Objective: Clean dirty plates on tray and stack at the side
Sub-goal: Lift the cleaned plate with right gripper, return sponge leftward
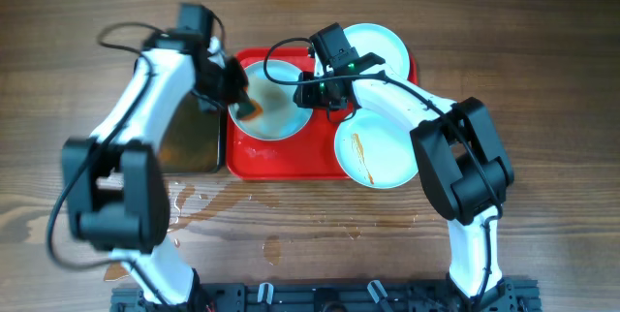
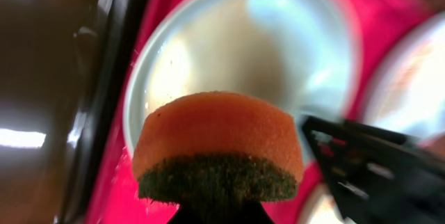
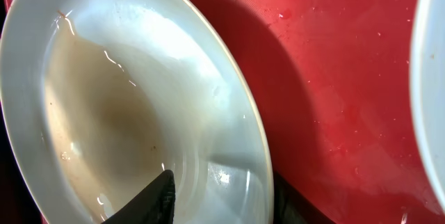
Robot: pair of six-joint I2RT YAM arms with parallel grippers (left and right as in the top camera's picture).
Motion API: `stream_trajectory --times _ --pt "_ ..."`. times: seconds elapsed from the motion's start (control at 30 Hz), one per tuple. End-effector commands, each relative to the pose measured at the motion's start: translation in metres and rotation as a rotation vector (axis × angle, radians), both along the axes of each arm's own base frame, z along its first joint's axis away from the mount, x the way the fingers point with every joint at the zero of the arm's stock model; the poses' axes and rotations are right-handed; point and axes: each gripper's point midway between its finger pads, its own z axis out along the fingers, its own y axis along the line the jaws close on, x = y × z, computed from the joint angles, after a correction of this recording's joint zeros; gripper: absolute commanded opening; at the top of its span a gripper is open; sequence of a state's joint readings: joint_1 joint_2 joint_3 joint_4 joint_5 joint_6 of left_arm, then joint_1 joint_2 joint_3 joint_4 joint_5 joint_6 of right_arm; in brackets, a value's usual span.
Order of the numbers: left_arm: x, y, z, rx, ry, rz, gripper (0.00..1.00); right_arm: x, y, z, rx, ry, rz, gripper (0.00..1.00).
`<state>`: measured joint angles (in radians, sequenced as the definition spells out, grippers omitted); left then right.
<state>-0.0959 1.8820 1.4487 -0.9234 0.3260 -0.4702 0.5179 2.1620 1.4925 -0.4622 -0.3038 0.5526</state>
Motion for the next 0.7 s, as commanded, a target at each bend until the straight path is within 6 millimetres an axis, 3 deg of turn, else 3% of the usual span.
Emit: stream_trajectory --times 0.0,0.13,0.23,0.3,0.4,0.53,0.67 --pt "0.005 0.025 0.061 0.020 -0.153 0.015 0.04 0.000 0.004 -0.009 -0.015 -0.005 0.007 0.38" --pt "-0.010 0.080 0.086 0.147 -0.184 0.121 0.04 -0.003 0.002 -0.015 -0.027 0.015 0.005 0.04" --pt "-0.019 0.123 0.082 0.240 -0.142 0.215 0.04 -0.005 0.004 -0.011 -0.011 0.019 0.016 0.04" --pt "-0.023 0.147 0.081 0.312 -0.129 0.267 0.04 -0.004 0.007 0.006 0.009 -0.013 0.044 0.04" --pt "-0.026 0.168 0.081 0.322 -0.122 0.321 0.04 0.005 0.003 0.047 0.003 -0.119 0.048 0.05" --pt "-0.029 0.182 0.081 0.329 -0.116 0.359 0.04 0.014 -0.006 0.114 -0.003 -0.291 0.037 0.04" --pt "-0.028 0.189 0.080 0.340 -0.117 0.376 0.04 0.020 -0.013 0.143 -0.081 -0.409 -0.012 0.04"
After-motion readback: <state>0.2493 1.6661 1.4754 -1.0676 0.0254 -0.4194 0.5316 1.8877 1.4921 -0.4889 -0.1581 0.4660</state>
